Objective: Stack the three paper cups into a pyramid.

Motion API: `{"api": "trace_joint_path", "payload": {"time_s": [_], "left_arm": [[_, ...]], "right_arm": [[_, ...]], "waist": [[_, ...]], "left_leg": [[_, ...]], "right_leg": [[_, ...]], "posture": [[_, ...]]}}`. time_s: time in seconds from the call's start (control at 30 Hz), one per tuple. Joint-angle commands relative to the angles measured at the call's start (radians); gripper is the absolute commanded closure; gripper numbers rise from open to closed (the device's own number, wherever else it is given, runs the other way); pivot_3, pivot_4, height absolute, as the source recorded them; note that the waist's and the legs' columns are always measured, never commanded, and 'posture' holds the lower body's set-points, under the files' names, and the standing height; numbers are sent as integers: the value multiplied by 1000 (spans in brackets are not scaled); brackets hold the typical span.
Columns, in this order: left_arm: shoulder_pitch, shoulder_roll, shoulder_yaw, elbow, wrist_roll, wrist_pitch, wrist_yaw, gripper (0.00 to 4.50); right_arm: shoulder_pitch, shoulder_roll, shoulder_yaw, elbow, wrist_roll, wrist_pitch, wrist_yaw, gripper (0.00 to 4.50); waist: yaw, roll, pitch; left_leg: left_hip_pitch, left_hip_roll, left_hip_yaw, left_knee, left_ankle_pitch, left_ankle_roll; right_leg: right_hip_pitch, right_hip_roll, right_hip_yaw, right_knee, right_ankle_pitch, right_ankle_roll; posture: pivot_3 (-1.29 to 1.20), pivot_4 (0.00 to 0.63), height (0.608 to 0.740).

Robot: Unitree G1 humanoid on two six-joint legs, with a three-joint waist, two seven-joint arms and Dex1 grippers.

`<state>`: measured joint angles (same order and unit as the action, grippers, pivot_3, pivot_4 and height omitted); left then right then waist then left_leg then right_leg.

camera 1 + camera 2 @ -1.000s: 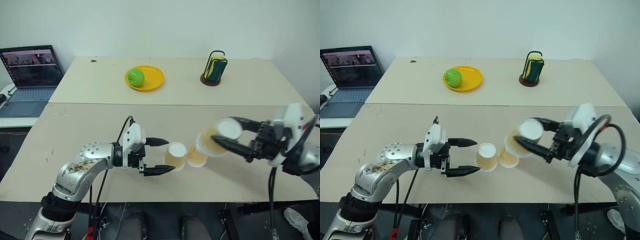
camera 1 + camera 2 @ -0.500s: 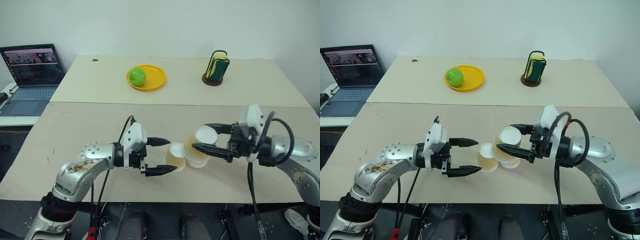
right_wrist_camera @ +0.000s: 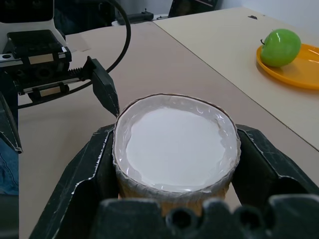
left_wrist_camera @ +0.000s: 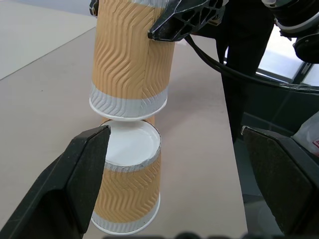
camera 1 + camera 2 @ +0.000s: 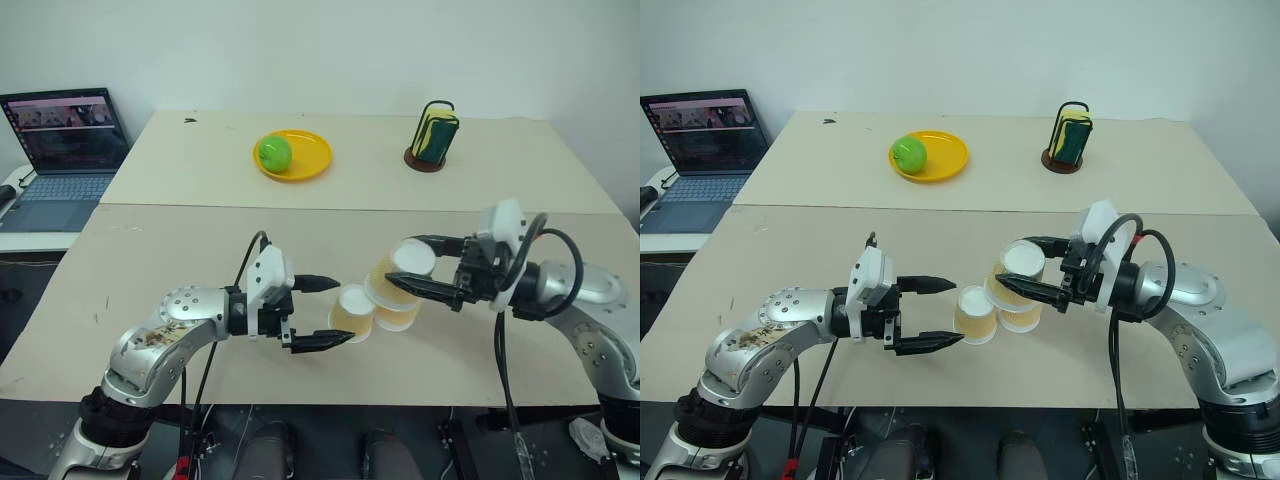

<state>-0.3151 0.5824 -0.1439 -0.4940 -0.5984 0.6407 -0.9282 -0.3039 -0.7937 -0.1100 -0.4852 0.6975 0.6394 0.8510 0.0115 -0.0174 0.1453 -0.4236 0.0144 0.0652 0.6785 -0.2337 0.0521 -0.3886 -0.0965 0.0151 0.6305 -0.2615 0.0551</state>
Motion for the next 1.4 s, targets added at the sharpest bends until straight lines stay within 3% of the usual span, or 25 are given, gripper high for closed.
{"api": "trace_joint_path", "payload": {"time_s": [0.03,0.43,0.47,0.5,0.57,0.87,1.4], "left_arm": [[-9,4,18,-38,-28,6,5,0],[-19,7,19,-31,-39,7,13,0],[-18,8,19,-32,-39,7,14,0],[-17,9,19,-33,-39,7,15,0],[-15,10,19,-36,-41,8,16,0],[-14,9,17,-37,-44,7,20,0],[-12,0,9,-25,-37,-4,15,0]], "right_arm": [[-13,1,-15,-18,-3,-24,7,1699],[-10,2,-2,-27,-17,-14,9,1699],[-11,4,-3,-27,-14,-10,7,682],[-12,6,-4,-27,-14,-10,6,629],[-16,6,-2,-25,-21,-13,1,9],[-20,7,-4,-27,-23,-15,-4,9],[52,-55,-113,-136,109,59,-19,9]], "waist": [[0,0,0],[0,0,0],[0,0,0],[0,0,0],[0,0,0],[0,0,0],[0,0,0]], "left_leg": [[0,0,0,0,0,0],[0,0,0,0,0,0],[0,0,0,0,0,0],[0,0,0,0,0,0],[0,0,0,0,0,0],[0,0,0,0,0,0],[0,0,0,0,0,0]], "right_leg": [[0,0,0,0,0,0],[0,0,0,0,0,0],[0,0,0,0,0,0],[0,0,0,0,0,0],[0,0,0,0,0,0],[0,0,0,0,0,0],[0,-1,0,0,0,0]], "posture": [[0,150,735],[0,150,735],[0,150,735],[0,150,735],[0,150,735],[0,150,735],[0,150,735]]}}
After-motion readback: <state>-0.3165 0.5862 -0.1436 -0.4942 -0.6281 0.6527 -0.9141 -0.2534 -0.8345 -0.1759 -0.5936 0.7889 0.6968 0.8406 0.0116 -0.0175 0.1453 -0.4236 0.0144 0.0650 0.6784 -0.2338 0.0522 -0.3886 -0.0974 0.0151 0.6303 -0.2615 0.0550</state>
